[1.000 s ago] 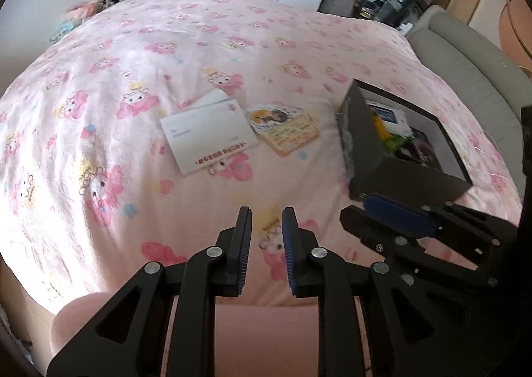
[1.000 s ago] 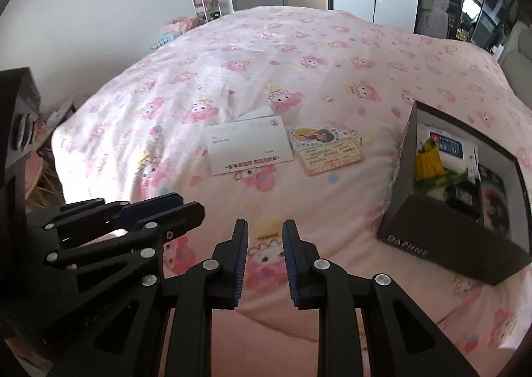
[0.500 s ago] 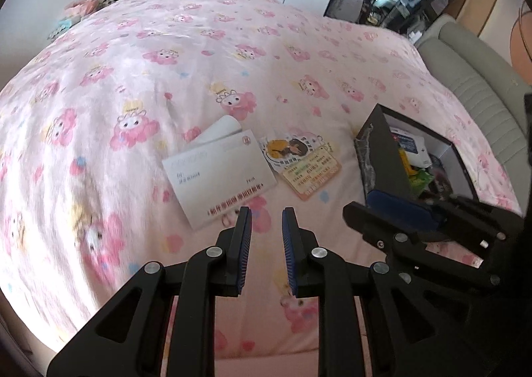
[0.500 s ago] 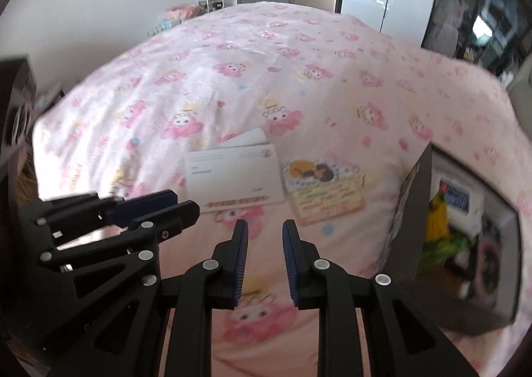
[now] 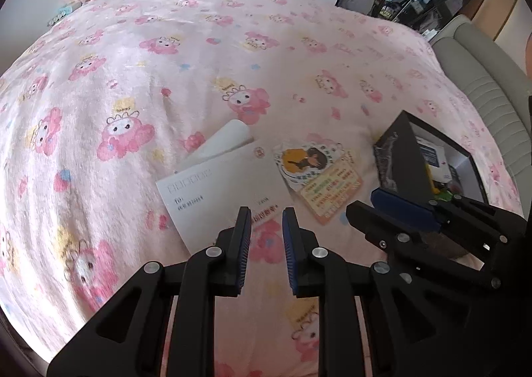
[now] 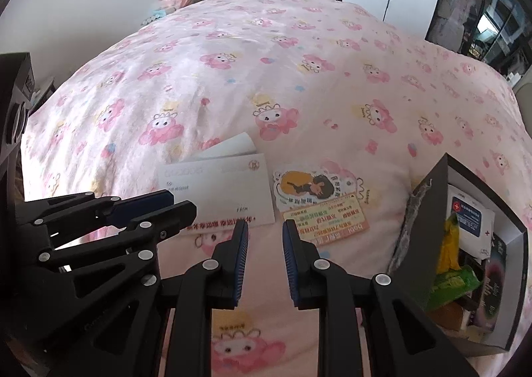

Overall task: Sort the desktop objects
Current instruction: 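Withdraw the left tool from the box toward the white envelope, then lower the left gripper onto the white envelope and grasp its edge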

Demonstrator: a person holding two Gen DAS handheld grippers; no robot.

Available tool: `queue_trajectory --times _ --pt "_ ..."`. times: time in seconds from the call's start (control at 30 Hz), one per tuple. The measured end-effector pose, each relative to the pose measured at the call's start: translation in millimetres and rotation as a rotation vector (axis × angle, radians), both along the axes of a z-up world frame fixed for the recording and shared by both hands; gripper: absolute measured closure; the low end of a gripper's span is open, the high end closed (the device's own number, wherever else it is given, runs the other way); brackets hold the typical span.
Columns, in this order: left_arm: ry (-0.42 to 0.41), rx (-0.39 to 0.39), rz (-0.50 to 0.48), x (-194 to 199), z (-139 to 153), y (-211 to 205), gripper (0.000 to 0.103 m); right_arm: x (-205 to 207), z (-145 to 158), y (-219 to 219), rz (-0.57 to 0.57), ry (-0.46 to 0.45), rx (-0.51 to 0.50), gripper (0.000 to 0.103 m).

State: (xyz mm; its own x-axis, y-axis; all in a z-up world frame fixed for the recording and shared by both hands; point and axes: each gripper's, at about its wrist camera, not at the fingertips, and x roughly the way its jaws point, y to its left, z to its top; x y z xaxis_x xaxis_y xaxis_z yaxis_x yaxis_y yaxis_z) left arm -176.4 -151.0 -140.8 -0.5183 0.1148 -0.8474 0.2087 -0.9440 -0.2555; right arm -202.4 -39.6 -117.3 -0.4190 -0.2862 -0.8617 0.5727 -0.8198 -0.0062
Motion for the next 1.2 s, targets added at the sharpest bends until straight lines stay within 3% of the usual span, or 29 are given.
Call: queue_trajectory --times 0.17,0.33,0.47,0.6,0.83,0.93,1.07,1.2 --pt "0.0 0.009 0.074 -8 -13 -14 0.084 -18 -11 -11 0.0 -0.017 -0.002 0.083" --pt "-0.043 -0.016 0.154 -7 -36 -35 0.067 -32 -38 -24 0.021 -0.075 -0.016 0.073" --pt "-0.091 0.041 0.217 -7 -57 -55 0.067 -45 -71 -35 0.008 -0.112 0.04 0.07" --pt "-0.118 0.041 0.273 -8 -71 -65 0.067 -58 -90 -36 -0.012 -0.141 0.053 0.07" --pt "-0.115 0.084 0.286 -8 -80 -66 0.066 -76 -99 -30 -0.052 -0.156 0.003 0.07" --pt "-0.116 0.106 0.304 -7 -82 -69 0.062 -80 -100 -30 -0.061 -0.151 -0.01 0.064" --pt "-0.086 0.076 0.361 0 -72 -74 0.062 -79 -99 -29 -0.064 -0.132 0.006 0.051" --pt "-0.081 0.075 0.376 2 -71 -76 0.062 -79 -99 -28 -0.067 -0.113 0.021 0.05"
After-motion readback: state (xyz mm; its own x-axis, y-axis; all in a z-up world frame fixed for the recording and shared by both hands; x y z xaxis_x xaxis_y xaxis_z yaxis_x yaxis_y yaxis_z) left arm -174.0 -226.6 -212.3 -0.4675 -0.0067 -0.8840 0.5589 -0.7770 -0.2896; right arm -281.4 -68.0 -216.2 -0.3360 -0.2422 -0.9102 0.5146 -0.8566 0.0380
